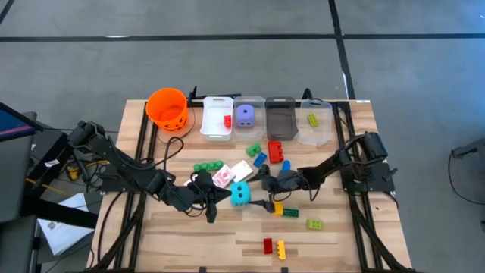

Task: Pick & Place Toys
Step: Put the blue dice into the left transparent bin

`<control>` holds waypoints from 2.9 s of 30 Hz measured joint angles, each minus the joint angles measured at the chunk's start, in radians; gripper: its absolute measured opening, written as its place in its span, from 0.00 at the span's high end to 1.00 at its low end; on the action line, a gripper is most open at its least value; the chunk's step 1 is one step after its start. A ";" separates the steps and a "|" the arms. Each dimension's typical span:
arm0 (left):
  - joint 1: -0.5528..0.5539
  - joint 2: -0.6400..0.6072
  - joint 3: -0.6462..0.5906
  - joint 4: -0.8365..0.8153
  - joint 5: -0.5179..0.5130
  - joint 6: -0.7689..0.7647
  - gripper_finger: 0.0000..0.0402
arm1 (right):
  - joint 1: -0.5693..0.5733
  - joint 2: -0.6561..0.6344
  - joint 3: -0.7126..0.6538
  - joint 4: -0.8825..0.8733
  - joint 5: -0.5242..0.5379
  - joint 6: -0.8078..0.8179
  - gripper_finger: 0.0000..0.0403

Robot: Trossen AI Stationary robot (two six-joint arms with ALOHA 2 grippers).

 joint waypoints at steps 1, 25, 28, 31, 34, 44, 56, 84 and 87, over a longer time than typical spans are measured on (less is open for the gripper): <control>0.000 0.000 0.000 0.000 0.000 0.000 1.00 | -0.003 0.000 0.015 -0.028 -0.009 0.000 0.01; 0.000 0.000 0.000 0.000 0.000 0.000 1.00 | -0.001 -0.001 0.072 -0.155 -0.149 0.008 0.20; 0.000 0.000 0.000 0.000 0.000 0.000 1.00 | -0.001 -0.001 0.071 -0.149 -0.157 0.012 0.32; 0.000 0.000 0.000 0.001 0.000 0.000 1.00 | -0.001 0.001 0.070 -0.139 -0.170 0.012 0.40; 0.000 0.000 0.000 0.000 0.000 0.000 1.00 | -0.002 0.001 0.071 -0.125 -0.173 0.030 0.48; 0.000 -0.001 0.000 -0.080 0.000 -0.021 1.00 | -0.021 0.001 0.071 -0.069 -0.171 0.098 0.51; 0.001 0.035 0.000 -0.317 0.105 -0.302 1.00 | -0.042 0.000 0.071 -0.051 -0.167 0.107 0.23; 0.063 0.164 0.001 -0.540 0.234 -0.588 1.00 | -0.041 0.000 0.071 -0.086 -0.143 0.107 0.20; 0.090 0.180 0.001 -0.505 0.232 -0.576 1.00 | -0.041 0.000 0.071 -0.085 -0.143 0.107 0.20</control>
